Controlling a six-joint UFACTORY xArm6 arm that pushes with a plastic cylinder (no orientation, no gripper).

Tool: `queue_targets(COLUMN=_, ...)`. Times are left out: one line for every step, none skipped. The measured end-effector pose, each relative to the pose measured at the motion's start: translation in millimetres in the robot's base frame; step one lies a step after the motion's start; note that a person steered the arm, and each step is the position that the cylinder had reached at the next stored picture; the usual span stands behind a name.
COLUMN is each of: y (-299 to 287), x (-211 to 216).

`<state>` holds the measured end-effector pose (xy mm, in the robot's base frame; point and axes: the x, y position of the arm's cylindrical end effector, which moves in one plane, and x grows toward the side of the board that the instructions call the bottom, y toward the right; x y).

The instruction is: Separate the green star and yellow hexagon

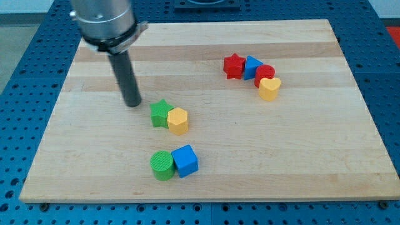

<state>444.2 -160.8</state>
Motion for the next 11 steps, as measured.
queue_targets(y=-12.1, x=33.3)
queue_targets(y=5.2, x=52.3)
queue_targets(y=38.6, x=45.9)
queue_targets(y=67.1, x=26.5)
queue_targets(y=91.2, x=13.0)
queue_targets(y=115.8, x=11.2)
queue_targets(y=137.3, x=11.2)
queue_targets(y=149.1, x=11.2)
queue_targets(y=155.0, x=11.2)
queue_targets(y=155.0, x=10.9)
queue_targets(y=155.0, x=8.0)
